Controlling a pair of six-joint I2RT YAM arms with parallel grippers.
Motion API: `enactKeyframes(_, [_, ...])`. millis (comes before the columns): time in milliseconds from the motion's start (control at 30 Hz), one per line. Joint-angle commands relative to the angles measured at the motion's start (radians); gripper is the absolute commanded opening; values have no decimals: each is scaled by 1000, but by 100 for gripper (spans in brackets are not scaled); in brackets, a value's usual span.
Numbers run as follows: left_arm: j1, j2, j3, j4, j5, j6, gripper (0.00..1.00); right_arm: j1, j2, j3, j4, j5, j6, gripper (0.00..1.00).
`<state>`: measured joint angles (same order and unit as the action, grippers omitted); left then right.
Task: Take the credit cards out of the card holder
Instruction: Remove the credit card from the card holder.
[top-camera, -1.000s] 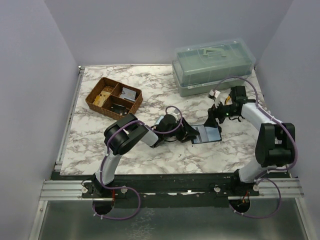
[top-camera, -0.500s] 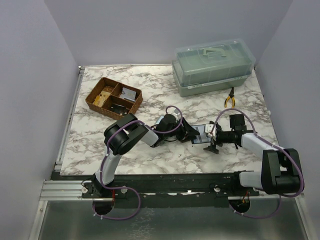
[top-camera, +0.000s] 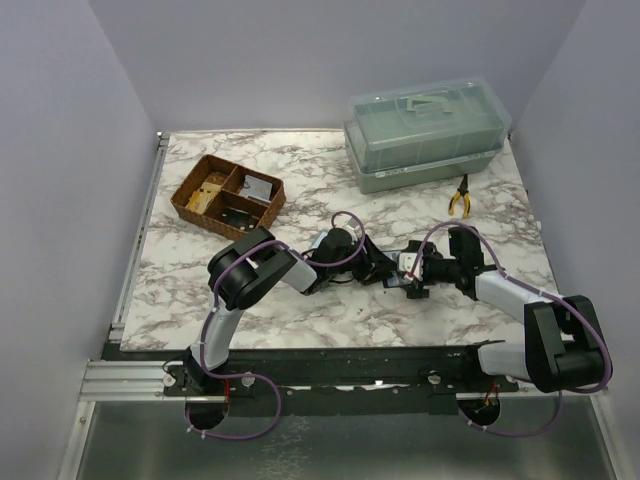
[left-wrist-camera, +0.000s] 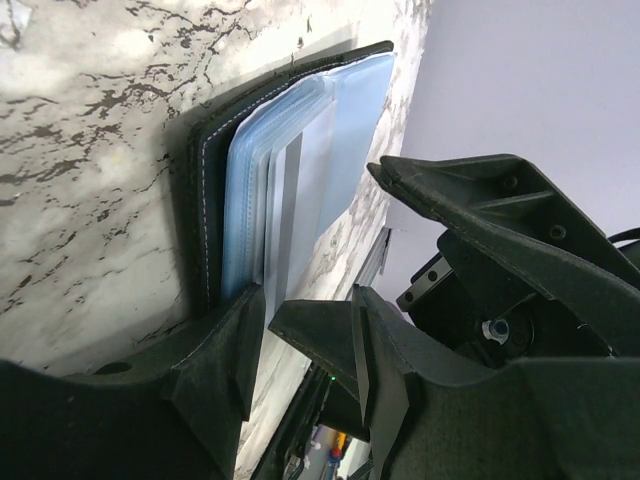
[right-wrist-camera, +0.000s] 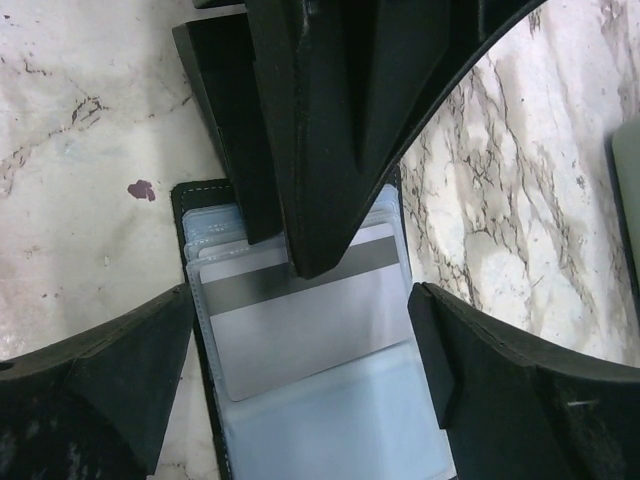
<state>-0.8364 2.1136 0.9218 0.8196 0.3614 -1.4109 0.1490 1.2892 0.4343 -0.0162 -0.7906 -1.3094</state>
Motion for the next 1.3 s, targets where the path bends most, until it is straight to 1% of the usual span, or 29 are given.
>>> enactKeyframes(0, [12,59,-12,-148,-49,40,47,4,-10,-14,44,60,14,90])
enactKeyframes(200, [11,59,-18,-143,-50,37,47,4,-29,19,3,60,55,80])
enactKeyframes(300, [11,60,-21,-142,-51,37,47,4,-36,37,-31,49,73,77])
enactKeyframes(467, [13,64,-21,-140,-50,36,47,4,-39,53,-66,25,91,78])
enactKeyframes(700, [16,62,-23,-133,-46,34,47,4,-43,54,-68,44,107,78])
enactKeyframes(1100, [28,5,-27,-78,-24,49,52,1,-42,52,-73,57,112,76])
enactKeyframes(1267, [30,3,-24,-44,-10,47,52,1,-44,52,-74,57,114,76])
